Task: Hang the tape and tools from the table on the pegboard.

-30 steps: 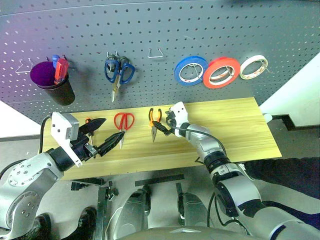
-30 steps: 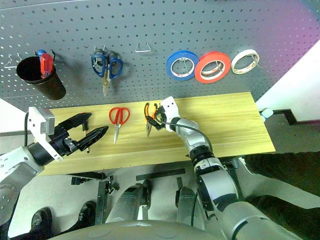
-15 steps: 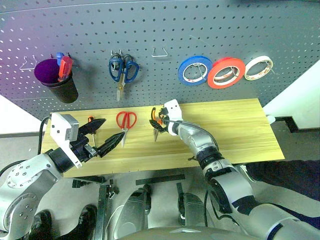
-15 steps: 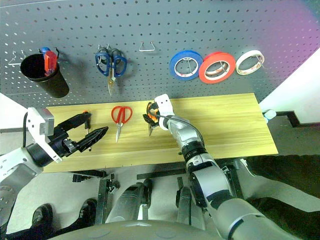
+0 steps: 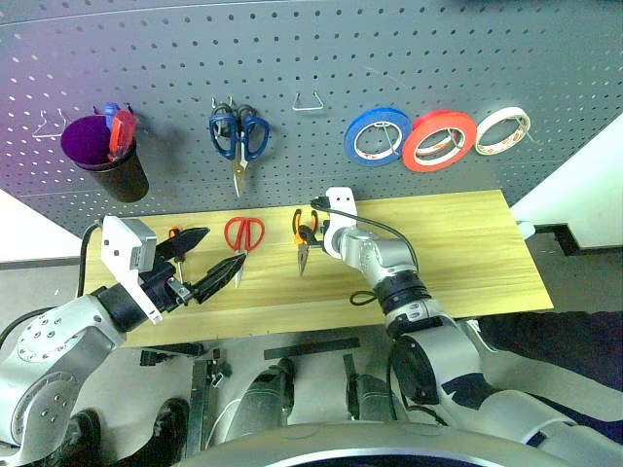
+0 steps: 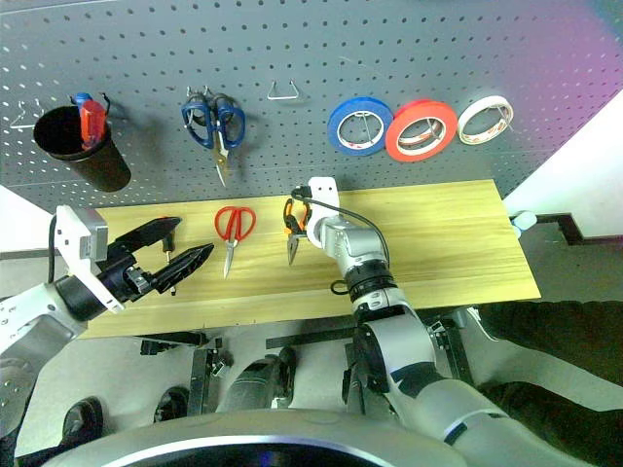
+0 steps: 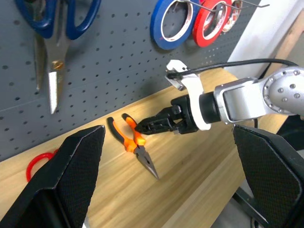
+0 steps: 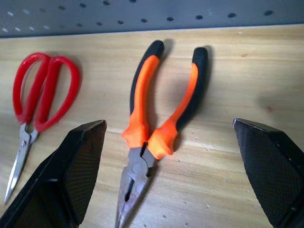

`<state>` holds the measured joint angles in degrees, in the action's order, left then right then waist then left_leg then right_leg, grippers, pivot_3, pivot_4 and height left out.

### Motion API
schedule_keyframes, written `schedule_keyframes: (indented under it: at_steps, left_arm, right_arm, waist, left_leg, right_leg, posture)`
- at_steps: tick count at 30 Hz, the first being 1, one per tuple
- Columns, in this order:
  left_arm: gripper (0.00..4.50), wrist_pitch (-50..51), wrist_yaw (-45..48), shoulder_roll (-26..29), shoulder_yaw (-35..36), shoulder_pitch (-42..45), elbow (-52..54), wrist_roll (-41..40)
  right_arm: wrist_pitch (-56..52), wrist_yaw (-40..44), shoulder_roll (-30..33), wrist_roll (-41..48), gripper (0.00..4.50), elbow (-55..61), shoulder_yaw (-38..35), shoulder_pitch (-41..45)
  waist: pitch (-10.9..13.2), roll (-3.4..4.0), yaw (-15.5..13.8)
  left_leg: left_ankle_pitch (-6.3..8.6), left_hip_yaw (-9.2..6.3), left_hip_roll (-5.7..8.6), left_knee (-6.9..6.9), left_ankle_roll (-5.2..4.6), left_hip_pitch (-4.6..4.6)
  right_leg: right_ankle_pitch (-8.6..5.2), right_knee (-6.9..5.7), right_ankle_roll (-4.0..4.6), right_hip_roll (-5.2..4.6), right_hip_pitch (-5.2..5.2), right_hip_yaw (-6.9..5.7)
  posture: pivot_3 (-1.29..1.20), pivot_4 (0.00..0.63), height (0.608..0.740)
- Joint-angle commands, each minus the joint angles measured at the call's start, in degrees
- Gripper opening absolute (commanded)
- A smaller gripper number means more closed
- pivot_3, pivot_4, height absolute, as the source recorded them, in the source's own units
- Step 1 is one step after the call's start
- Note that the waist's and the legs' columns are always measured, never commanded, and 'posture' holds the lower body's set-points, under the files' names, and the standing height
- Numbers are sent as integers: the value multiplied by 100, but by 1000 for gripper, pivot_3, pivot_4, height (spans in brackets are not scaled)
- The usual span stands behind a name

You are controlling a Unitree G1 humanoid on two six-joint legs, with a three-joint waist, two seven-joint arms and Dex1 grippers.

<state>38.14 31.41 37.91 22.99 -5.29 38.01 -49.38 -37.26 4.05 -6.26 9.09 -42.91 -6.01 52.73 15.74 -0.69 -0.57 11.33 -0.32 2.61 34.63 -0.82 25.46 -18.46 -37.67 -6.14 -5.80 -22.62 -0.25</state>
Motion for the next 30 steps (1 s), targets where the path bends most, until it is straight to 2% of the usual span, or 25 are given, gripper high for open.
schedule_keyframes:
  at_steps: [1,9,30]
  left_arm:
    - [4500,-120,-9,-16,46,7,83,-43]
    - [4500,-153,-34,49,327,-154,209,-74]
    - [4500,-95,-170,244,742,-359,379,-286]
  right_arm:
    - [-24,-113,-217,81,4476,80,-8,170]
    - [235,-307,-465,51,4476,-342,7,327]
    - [974,-292,-530,-35,4476,-1226,86,661]
  waist:
    - [0,0,-6]
    - [2,-2,-12]
    - [19,-3,-22]
  left_leg:
    - [-1,0,0,-5,-1,0]
    - [-11,2,1,-55,8,3]
    - [-16,2,-2,-67,18,3]
  right_leg:
    - [0,4,0,0,0,0]
    - [1,36,1,2,9,-6]
    - [2,43,2,8,7,-6]
  posture:
    - [192,305,740]
    - [225,307,740]
    - [262,319,740]
